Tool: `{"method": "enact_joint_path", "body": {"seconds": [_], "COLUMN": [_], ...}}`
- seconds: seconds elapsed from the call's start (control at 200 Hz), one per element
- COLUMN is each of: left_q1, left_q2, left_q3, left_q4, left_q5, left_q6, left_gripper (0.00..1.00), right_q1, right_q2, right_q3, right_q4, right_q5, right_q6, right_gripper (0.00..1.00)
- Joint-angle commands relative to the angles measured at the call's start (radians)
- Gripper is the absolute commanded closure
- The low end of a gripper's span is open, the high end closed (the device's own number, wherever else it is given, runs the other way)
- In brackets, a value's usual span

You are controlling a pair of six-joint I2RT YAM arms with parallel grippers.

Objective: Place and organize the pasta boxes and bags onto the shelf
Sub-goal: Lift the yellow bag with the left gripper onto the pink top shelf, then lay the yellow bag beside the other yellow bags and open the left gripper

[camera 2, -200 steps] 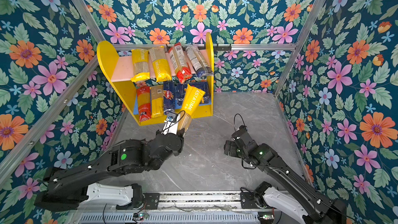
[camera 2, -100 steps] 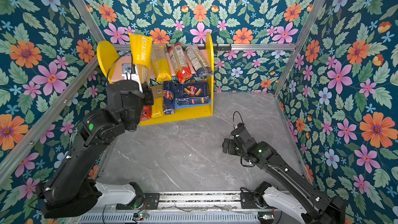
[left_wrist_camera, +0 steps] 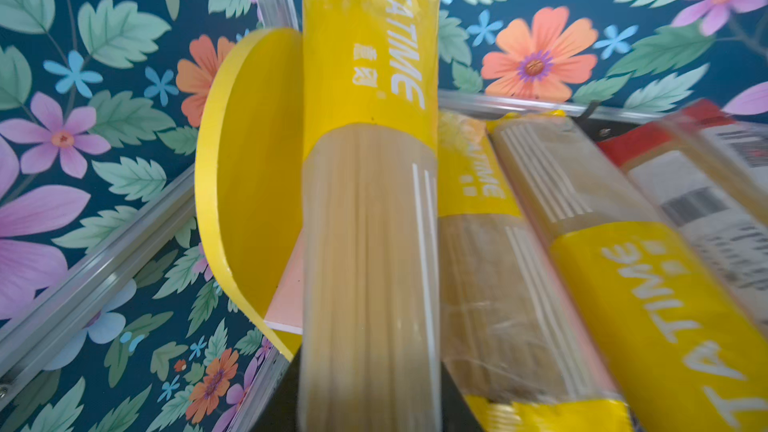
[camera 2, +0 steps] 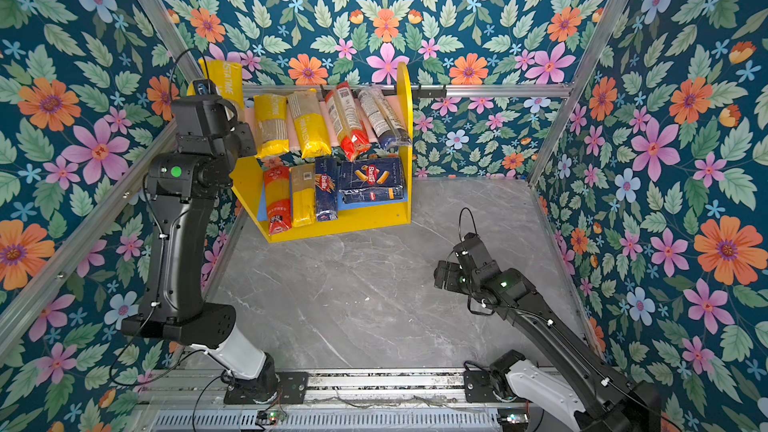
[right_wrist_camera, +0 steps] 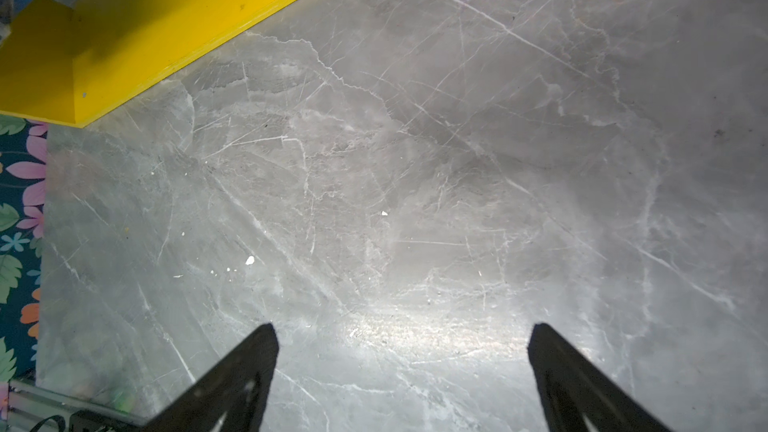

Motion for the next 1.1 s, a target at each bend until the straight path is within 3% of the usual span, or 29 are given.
{"method": "enact_joint_path", "body": {"seconds": [0.0,0.2,0.45,0.47,0.49,0.575,0.6,0.615,0.93,1.095], "left_q1": [0.041,0.084,0.092,0.092,0.092,0.092,0.092,0.091,0.090,0.091], "left_q2": [-0.011,0.014,0.012,0.011,0.008,0.006,0.006,0.006,-0.050,-0.165], "left_q3": [-0.007,-0.020,-0.065,-0.068,-0.073,-0.084,-0.082,-0.081,-0.125,-0.266], "left_q4": [0.155,0.177,0.219,0.223,0.228,0.239,0.240,0.239,0.244,0.281], "left_q5": [0.079,0.124,0.098,0.096,0.092,0.078,0.083,0.086,0.201,0.235], "left_q6": [-0.010,-0.022,-0.026,-0.026,-0.026,-0.021,-0.018,-0.017,-0.084,-0.116], "left_gripper": [1.00,1.00,1.00,0.94,0.82,0.18,0.03,0.01,0.00,0.00], "right_q1": [-0.030,-0.081,-0.087,-0.087,-0.087,-0.089,-0.089,-0.088,-0.088,-0.088], "right_q2": [0.009,0.060,0.132,0.135,0.137,0.143,0.143,0.143,0.146,0.132], "right_q3": [-0.012,-0.020,0.021,0.023,0.025,0.030,0.031,0.031,0.047,0.066], "right_q4": [0.034,0.078,0.093,0.094,0.094,0.098,0.100,0.100,0.094,0.074], "right_q5": [-0.049,-0.096,-0.108,-0.109,-0.110,-0.118,-0.122,-0.122,-0.123,-0.125], "right_q6": [-0.027,-0.043,-0.055,-0.055,-0.057,-0.058,-0.059,-0.058,-0.062,-0.073], "right_gripper": [0.05,0.05,0.05,0.05,0.05,0.05,0.05,0.05,0.04,0.04]}}
